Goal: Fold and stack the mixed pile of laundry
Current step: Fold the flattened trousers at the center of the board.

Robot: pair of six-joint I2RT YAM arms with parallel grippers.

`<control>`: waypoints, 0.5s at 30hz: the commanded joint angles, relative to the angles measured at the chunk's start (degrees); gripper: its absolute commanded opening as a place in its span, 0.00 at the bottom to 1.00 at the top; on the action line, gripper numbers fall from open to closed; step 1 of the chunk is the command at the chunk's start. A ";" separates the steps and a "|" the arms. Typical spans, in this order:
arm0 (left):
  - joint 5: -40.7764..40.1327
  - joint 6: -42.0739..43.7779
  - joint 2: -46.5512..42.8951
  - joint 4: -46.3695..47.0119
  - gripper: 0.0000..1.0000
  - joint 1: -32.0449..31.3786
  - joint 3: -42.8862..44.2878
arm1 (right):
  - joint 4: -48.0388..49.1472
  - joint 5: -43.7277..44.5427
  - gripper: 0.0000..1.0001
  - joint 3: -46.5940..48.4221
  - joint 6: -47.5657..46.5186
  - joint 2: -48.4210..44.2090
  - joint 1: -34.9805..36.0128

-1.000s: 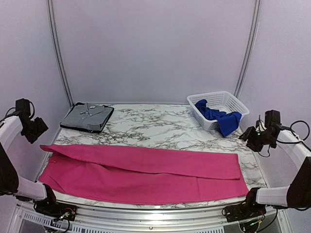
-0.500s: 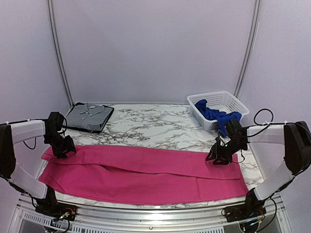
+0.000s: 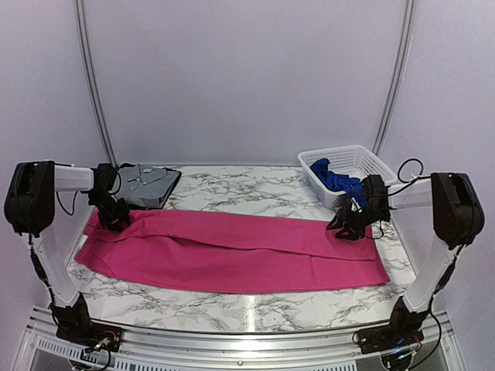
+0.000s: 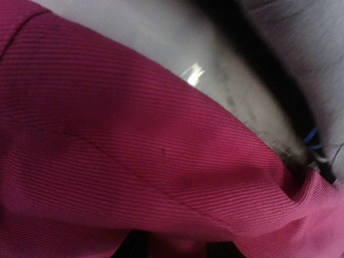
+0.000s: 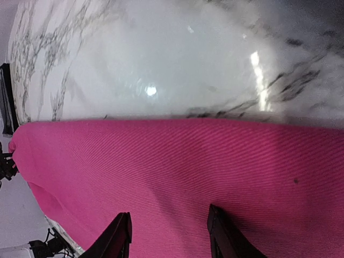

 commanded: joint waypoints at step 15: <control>3.27 1.26 -16.54 3.78 0.91 2.85 2.70 | -14.26 7.97 0.47 2.60 -7.76 -16.43 -8.47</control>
